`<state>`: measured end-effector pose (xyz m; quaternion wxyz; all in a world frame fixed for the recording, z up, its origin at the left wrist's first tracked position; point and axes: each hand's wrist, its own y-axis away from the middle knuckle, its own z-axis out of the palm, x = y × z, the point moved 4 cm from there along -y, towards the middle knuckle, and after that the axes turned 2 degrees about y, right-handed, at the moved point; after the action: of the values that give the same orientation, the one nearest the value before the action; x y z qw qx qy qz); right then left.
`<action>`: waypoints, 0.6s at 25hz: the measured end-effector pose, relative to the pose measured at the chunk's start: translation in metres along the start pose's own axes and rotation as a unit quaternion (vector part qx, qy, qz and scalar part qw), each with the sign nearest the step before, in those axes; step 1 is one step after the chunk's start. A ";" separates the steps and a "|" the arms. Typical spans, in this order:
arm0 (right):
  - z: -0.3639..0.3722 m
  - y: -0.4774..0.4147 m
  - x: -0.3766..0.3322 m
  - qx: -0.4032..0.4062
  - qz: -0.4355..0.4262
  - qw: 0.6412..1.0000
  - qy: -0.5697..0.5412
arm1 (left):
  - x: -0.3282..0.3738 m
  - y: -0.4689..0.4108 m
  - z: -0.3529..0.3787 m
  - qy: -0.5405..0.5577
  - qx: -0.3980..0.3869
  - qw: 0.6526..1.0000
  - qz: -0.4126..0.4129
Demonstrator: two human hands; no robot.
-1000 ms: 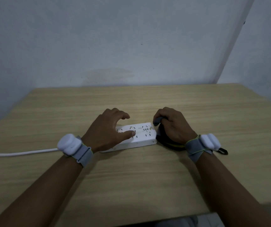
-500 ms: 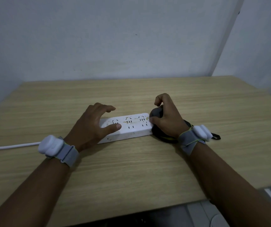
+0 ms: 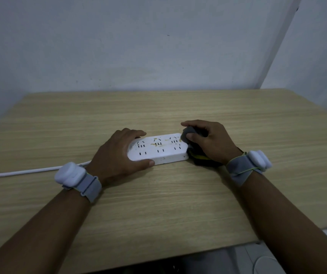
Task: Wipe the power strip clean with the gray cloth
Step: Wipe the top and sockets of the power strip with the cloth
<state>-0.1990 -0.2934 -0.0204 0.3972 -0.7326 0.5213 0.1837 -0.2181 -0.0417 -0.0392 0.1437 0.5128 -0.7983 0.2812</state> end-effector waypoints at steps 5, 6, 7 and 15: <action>0.008 -0.003 -0.003 -0.085 -0.017 0.993 0.085 | 0.000 0.001 -0.001 0.007 0.021 1.000 0.000; 0.008 -0.003 -0.004 -0.083 -0.029 0.992 0.096 | 0.000 0.001 0.000 0.007 0.023 1.000 0.003; 0.008 -0.004 -0.005 -0.071 -0.032 0.992 0.100 | -0.001 0.001 0.000 0.007 0.026 1.000 0.003; 0.009 -0.004 -0.019 -0.017 -0.094 0.989 0.111 | -0.003 0.002 0.000 0.017 0.044 0.999 -0.001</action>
<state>-0.2016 -0.2745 -0.0112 0.3399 -0.8011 0.4874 0.0720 -0.2188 -0.0386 -0.0414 0.1347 0.5148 -0.7820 0.3244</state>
